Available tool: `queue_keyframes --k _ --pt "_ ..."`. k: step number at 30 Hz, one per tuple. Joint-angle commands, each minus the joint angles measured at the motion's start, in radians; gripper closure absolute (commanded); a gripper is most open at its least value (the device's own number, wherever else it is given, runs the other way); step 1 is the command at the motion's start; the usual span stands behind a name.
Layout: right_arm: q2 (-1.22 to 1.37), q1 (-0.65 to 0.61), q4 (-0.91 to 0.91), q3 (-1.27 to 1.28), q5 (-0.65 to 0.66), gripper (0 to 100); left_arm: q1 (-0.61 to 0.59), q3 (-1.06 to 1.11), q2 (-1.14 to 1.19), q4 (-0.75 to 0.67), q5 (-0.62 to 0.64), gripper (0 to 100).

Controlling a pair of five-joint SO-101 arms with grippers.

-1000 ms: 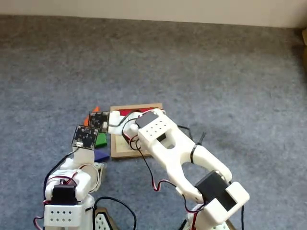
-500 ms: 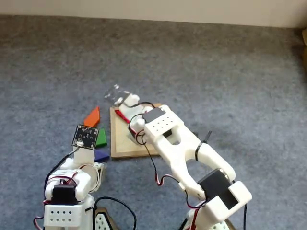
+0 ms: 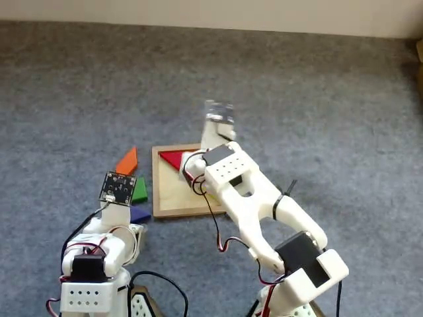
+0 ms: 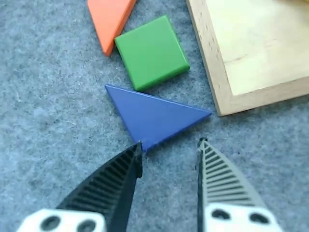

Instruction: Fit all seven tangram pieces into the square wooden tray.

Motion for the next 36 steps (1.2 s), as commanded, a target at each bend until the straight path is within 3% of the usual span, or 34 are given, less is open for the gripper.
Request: queue_keyframes --k 1,6,14,19,25,29,34,36 --pt "-0.070 0.010 -0.033 -0.019 -0.341 95.7 -0.012 0.021 -0.042 0.003 0.009 81" --pt "-0.070 0.008 -0.033 -0.012 -0.381 94.7 -0.012 0.021 -0.042 0.003 0.009 81" --pt "-0.071 -0.079 -0.030 -0.012 -0.390 69.0 -0.012 0.021 -0.042 0.003 0.009 81" --pt "-0.093 -0.077 0.061 -0.050 -0.379 68.0 -0.012 0.021 -0.042 0.003 0.009 81" --pt "-0.263 -0.044 0.166 -0.105 -0.146 68.0 -0.012 0.021 -0.042 0.003 0.009 81" --pt "-0.323 -0.047 0.166 -0.107 -0.091 72.4 -0.012 0.021 -0.042 0.003 0.009 81" --pt "-0.303 -0.048 0.070 -0.104 0.055 99.8 -0.012 0.021 -0.042 0.003 0.009 81" --pt "-0.294 -0.051 -0.013 -0.101 0.114 97.0 -0.012 0.021 -0.042 0.003 0.009 81"
